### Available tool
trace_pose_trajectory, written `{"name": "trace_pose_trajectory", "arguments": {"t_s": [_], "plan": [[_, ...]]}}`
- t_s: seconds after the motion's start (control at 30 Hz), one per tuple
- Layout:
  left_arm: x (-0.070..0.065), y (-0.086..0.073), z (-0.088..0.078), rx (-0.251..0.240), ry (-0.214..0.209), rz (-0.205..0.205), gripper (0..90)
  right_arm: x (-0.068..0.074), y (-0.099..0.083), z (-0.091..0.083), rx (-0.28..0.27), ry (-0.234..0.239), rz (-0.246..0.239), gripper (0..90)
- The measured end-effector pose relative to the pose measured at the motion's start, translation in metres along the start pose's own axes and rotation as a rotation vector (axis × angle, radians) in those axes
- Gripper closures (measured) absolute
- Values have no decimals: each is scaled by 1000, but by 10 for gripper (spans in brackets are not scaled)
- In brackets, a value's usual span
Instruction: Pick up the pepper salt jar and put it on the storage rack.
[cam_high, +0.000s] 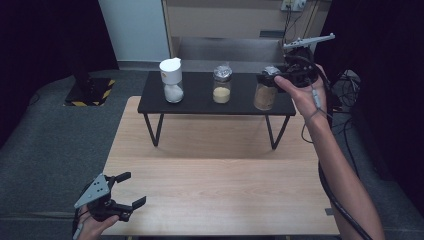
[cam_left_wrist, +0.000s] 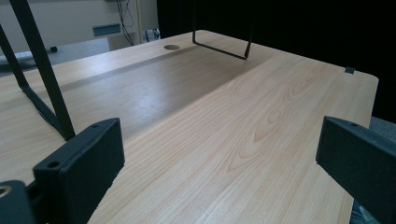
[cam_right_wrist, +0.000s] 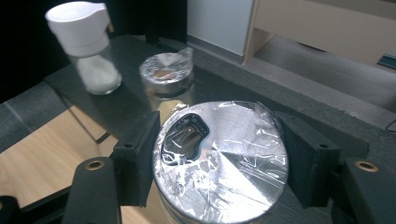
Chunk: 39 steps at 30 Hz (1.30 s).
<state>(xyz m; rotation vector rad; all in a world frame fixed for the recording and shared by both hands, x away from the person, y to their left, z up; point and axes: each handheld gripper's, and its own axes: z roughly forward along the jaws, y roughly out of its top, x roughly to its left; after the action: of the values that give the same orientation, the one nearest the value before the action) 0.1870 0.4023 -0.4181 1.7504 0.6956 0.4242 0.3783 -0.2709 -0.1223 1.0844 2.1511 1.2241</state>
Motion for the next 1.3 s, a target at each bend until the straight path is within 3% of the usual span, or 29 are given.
{"name": "trace_pose_trajectory", "arguments": {"t_s": [0.63, 1.3], "plan": [[1, -1, 0, -3, -1, -6, 0, -15, 0, 23, -5, -104, 89, 358], [2, -1, 0, -5, -4, -7, 0, -16, -2, 50, 15, -172, 119, 362]]}}
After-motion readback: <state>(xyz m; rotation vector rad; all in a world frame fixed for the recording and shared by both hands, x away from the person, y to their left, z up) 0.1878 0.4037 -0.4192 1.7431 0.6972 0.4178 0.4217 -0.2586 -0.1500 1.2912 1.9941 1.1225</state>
